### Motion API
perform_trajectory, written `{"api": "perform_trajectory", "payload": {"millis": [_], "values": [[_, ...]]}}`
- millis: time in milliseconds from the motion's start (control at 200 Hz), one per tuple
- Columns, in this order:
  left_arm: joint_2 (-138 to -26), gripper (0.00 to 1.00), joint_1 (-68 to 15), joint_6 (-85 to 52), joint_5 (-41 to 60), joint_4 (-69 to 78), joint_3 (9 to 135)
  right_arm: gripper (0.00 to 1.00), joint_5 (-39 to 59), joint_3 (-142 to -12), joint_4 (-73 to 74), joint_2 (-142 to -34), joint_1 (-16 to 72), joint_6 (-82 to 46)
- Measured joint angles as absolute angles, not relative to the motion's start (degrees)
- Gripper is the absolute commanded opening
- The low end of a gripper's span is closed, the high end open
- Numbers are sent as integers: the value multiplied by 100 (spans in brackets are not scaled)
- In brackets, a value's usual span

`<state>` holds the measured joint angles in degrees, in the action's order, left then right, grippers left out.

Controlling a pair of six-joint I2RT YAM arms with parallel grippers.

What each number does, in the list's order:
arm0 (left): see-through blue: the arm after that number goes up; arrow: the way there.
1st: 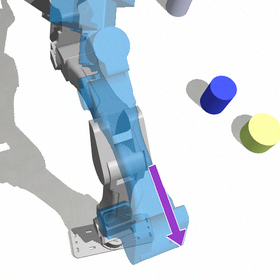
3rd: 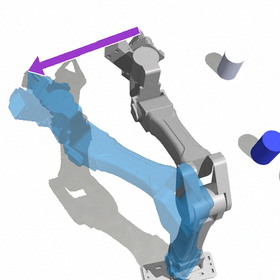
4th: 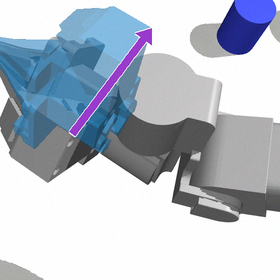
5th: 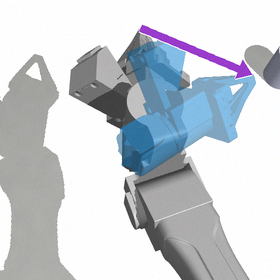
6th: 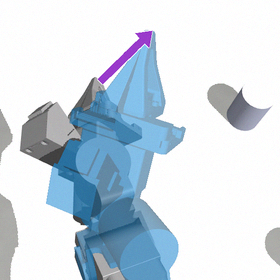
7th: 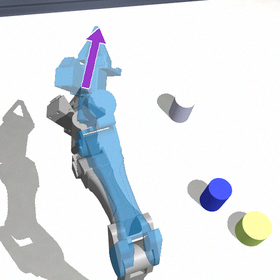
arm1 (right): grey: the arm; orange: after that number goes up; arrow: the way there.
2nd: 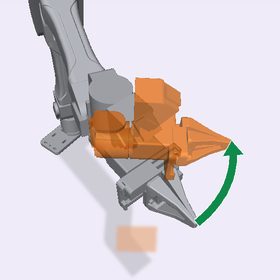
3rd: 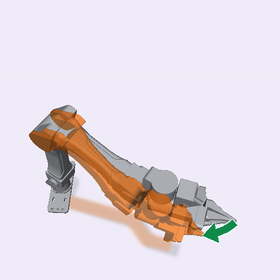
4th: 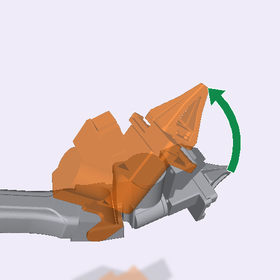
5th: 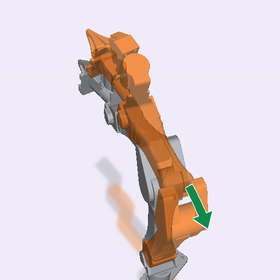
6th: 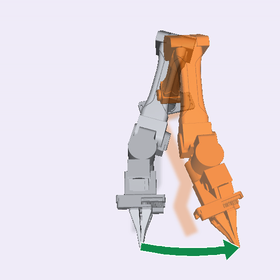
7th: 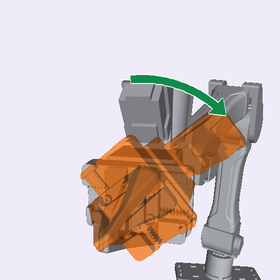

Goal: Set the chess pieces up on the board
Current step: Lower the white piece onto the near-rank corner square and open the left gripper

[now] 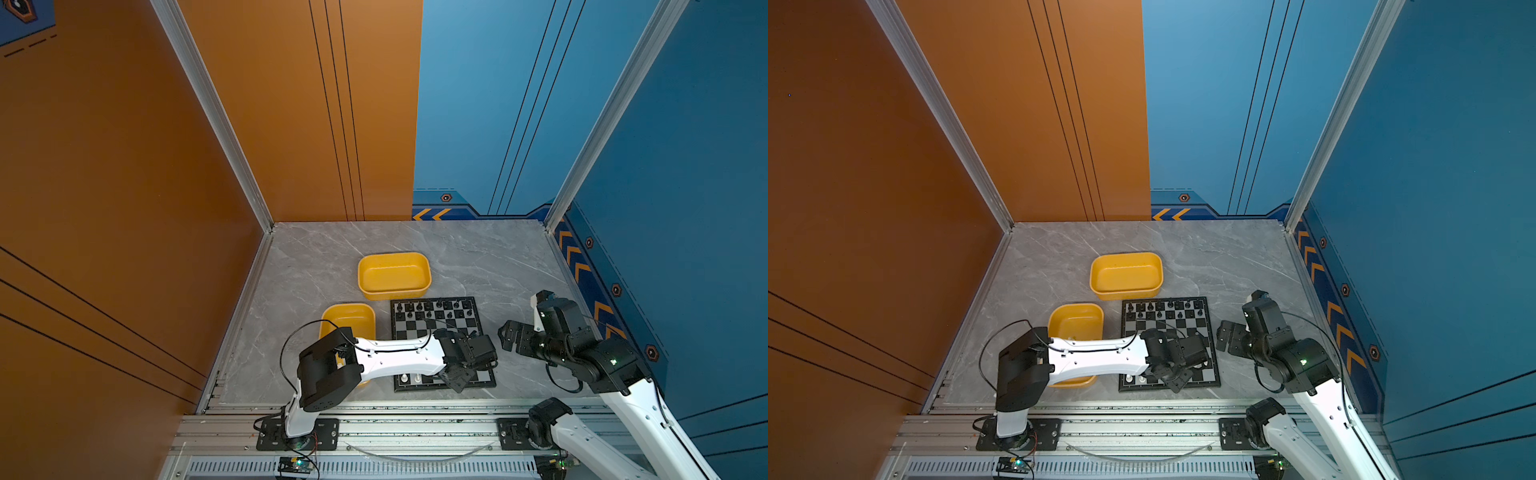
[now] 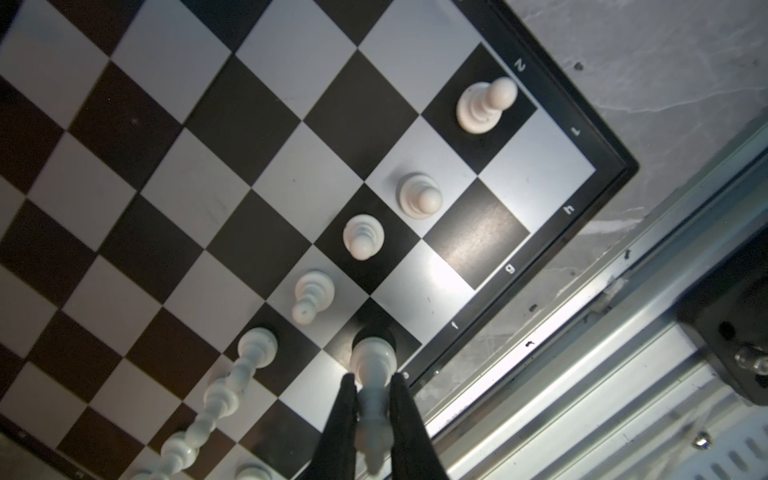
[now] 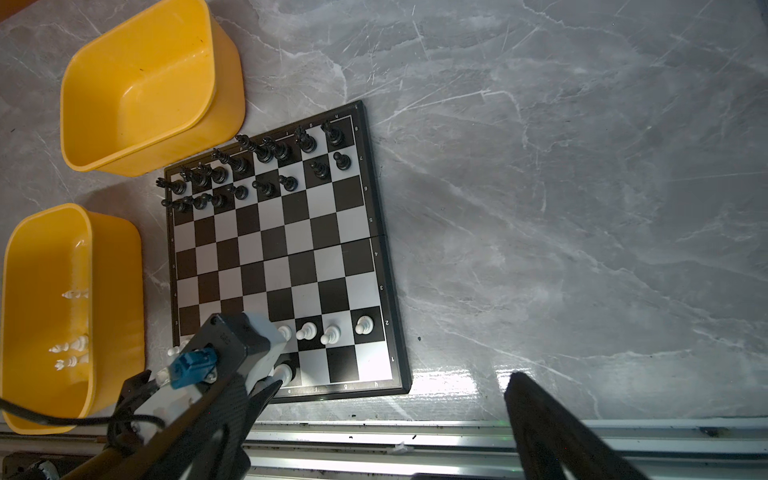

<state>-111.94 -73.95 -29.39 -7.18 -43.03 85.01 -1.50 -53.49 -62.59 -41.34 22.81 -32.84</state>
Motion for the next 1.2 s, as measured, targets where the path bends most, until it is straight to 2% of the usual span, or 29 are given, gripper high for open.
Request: {"api": "perform_trajectory", "payload": {"millis": [70, 300, 1202], "values": [[-11198, 16, -7395, -2936, -718, -4303, 8501, 100, -150, -5349, -6259, -4134, 2281, -3284], [-11201, 30, -7395, -2884, -718, -4305, 8517, 100, -128, -5349, -6259, -4134, 2279, -3284], [-11043, 38, -7395, -2895, -746, -4296, 8521, 99, -106, -5352, -6259, -4150, 2252, -3282]]}}
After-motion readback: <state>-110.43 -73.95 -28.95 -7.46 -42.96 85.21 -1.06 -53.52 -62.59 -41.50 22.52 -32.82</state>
